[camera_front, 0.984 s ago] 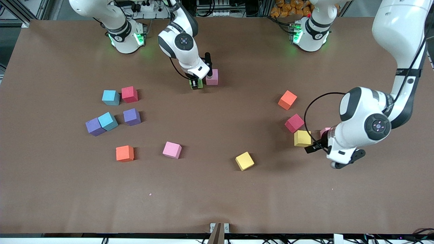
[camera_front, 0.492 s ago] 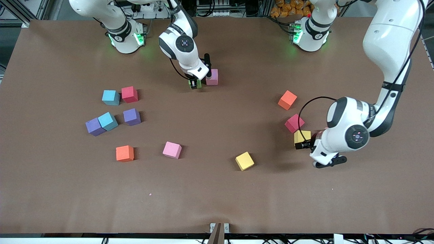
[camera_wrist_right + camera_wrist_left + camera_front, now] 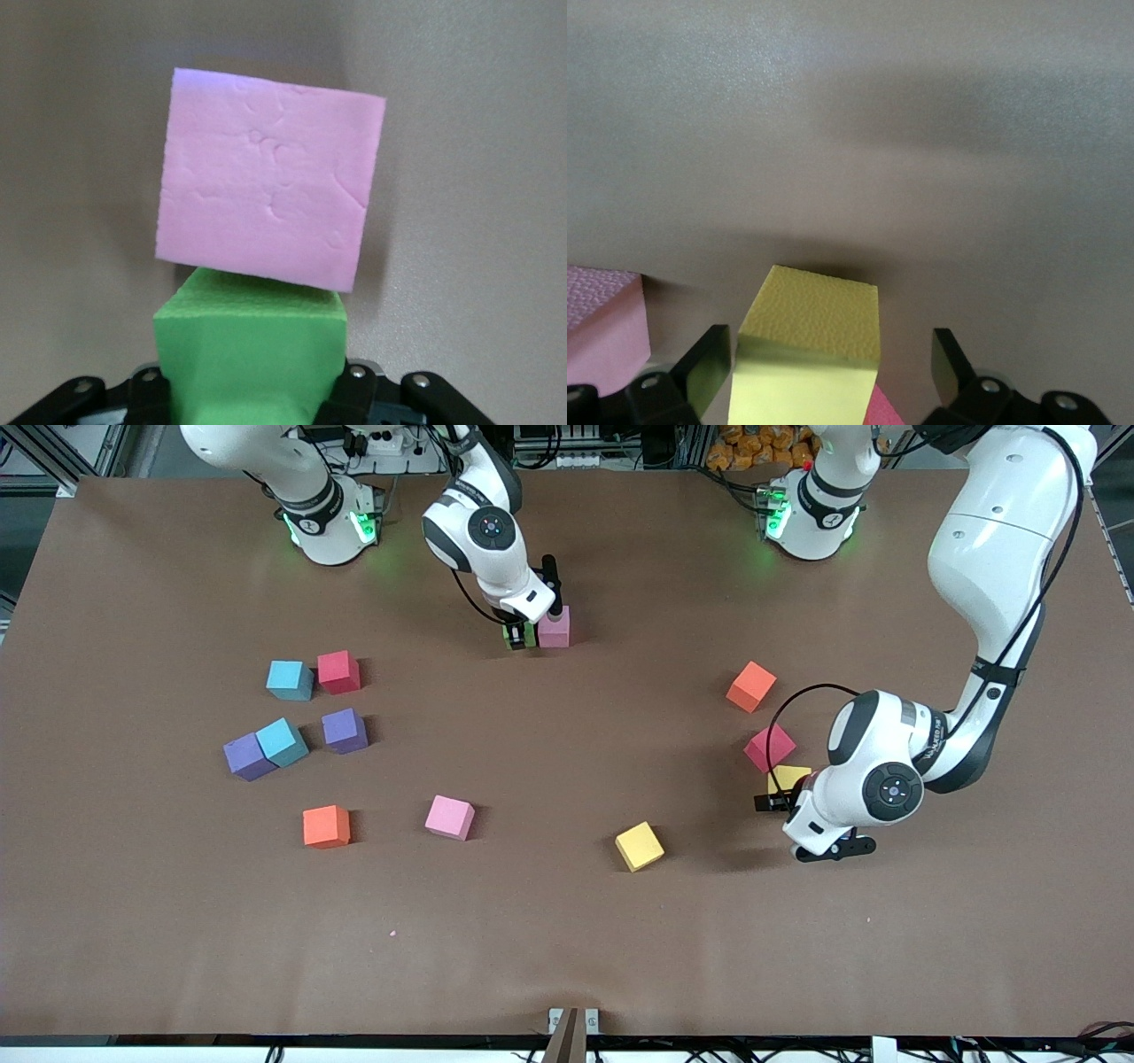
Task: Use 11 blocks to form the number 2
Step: 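Grasp the yellow cube with the left gripper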
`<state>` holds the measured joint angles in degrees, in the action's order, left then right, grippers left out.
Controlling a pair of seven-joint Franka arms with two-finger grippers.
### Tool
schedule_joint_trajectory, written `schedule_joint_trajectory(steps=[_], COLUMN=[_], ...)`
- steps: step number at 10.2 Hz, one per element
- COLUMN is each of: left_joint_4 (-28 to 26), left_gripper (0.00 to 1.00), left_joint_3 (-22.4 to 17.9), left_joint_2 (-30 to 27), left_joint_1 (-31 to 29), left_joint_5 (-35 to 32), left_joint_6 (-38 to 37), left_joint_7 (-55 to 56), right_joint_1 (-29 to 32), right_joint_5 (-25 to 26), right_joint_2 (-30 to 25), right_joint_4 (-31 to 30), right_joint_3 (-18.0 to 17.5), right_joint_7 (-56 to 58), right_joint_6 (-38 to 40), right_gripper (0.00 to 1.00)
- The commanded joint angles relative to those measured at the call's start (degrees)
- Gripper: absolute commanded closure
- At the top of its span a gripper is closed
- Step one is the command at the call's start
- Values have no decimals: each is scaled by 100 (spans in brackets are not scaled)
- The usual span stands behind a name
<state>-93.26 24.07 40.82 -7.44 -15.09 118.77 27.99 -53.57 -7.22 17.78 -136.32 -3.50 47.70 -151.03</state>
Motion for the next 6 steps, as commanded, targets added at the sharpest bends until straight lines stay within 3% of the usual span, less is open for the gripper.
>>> schedule_joint_trajectory(steps=[1, 5, 6], left_joint_4=[-113, -316, -307], left_gripper=[0, 0, 10], left_joint_3=[10, 10, 10], left_joint_2=[-109, -233, -224], left_joint_1=[-38, -108, -108], left_joint_5=[-135, -135, -126], left_joint_6=[-143, -372, -424], left_joint_7=[-127, -312, -225], right_joint_1=[-13, -4, -4], right_joint_5=[45, 37, 37], right_joint_2=[85, 208, 226], right_joint_4=[-71, -62, -53], right_joint_3=[-28, -28, -28], right_joint_7=[-112, -252, -261], right_joint_6=[-155, -365, -375], right_gripper=[72, 72, 71])
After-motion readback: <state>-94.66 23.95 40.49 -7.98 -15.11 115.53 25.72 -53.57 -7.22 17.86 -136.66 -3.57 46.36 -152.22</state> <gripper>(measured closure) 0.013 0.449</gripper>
